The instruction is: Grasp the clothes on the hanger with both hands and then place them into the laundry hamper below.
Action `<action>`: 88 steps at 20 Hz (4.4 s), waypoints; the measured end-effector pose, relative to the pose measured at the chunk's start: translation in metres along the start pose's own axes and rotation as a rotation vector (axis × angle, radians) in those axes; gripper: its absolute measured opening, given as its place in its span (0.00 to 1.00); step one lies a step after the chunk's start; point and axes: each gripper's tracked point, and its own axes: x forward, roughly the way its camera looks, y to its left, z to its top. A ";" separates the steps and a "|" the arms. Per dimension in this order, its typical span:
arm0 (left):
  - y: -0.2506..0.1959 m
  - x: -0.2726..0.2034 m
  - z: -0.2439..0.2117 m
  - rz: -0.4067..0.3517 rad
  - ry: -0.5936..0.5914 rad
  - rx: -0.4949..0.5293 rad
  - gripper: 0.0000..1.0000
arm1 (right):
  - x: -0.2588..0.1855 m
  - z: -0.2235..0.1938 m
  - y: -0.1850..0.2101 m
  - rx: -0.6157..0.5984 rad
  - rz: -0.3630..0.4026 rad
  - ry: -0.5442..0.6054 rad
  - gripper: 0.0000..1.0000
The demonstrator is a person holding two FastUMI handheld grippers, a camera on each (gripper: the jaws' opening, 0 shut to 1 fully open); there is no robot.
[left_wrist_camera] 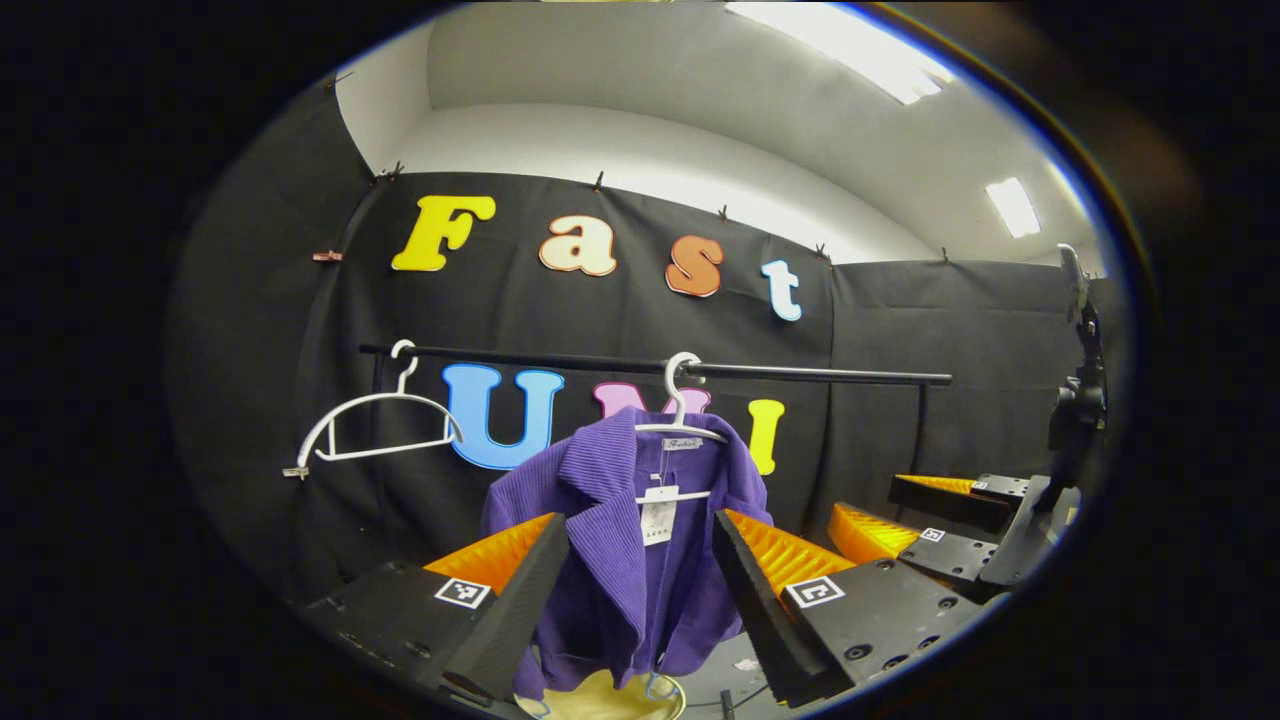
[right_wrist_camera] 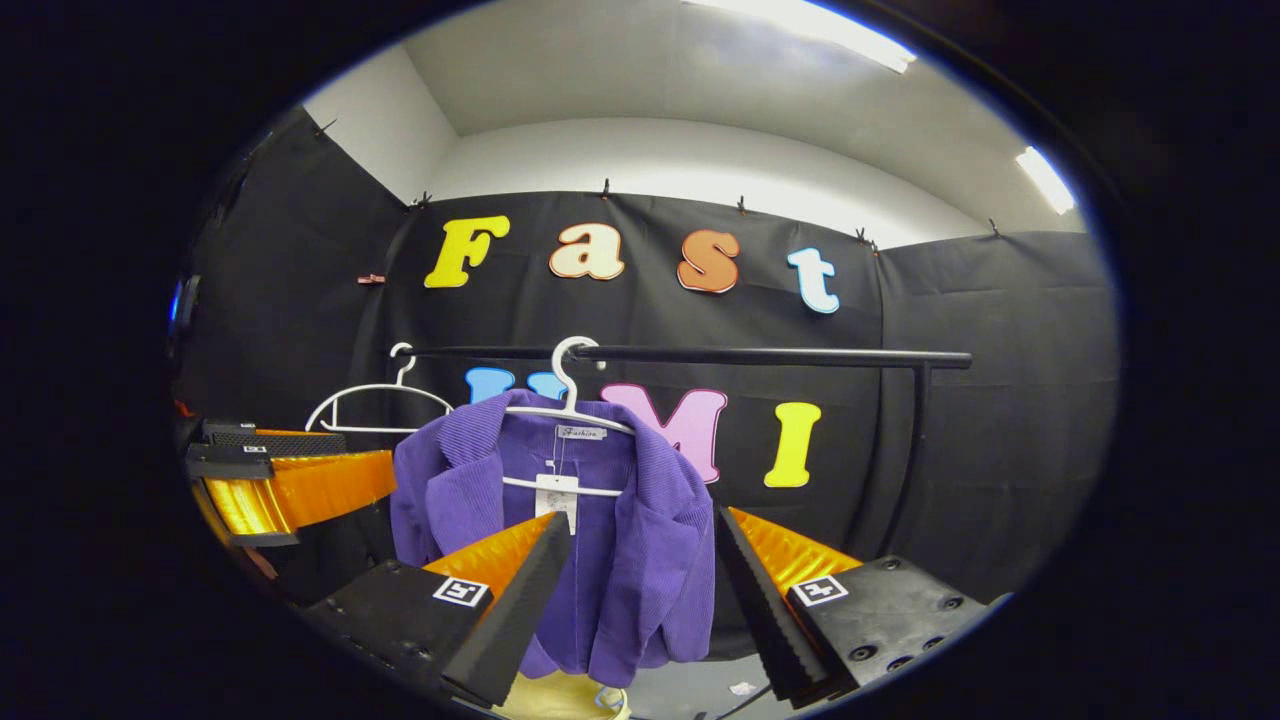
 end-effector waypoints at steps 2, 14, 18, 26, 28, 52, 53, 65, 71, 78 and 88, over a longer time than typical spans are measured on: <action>0.001 0.010 -0.014 0.009 0.024 -0.005 0.91 | 0.013 -0.014 -0.005 0.002 0.010 0.020 0.94; 0.016 0.106 -0.077 0.217 0.020 -0.030 0.89 | 0.150 -0.142 -0.036 0.163 0.239 0.189 0.88; 0.025 0.112 -0.090 0.263 0.041 -0.042 0.89 | 0.162 -0.157 -0.027 0.263 0.338 0.225 0.91; 0.037 0.107 -0.096 0.316 0.043 -0.112 0.89 | 0.164 -0.167 -0.003 0.249 0.450 0.237 0.87; 0.031 0.111 -0.091 0.294 0.028 -0.145 0.87 | 0.167 -0.172 -0.002 0.280 0.448 0.258 0.87; 0.011 0.138 -0.107 0.211 0.100 -0.139 0.65 | 0.164 -0.163 0.007 0.369 0.481 0.257 0.83; 0.009 0.138 -0.104 0.207 0.095 -0.135 0.65 | 0.163 -0.155 0.016 0.362 0.504 0.242 0.83; 0.019 0.138 -0.101 0.296 0.085 -0.125 0.09 | 0.165 -0.151 0.005 0.244 0.432 0.236 0.15; 0.023 0.132 -0.100 0.326 0.107 -0.109 0.05 | 0.165 -0.148 0.003 0.146 0.395 0.206 0.05; 0.076 0.090 -0.053 0.515 0.031 0.009 0.05 | 0.165 -0.092 -0.035 0.028 0.268 0.064 0.04; 0.141 0.077 0.060 0.646 -0.160 0.297 0.03 | 0.213 0.007 -0.113 -0.164 -0.048 -0.227 0.04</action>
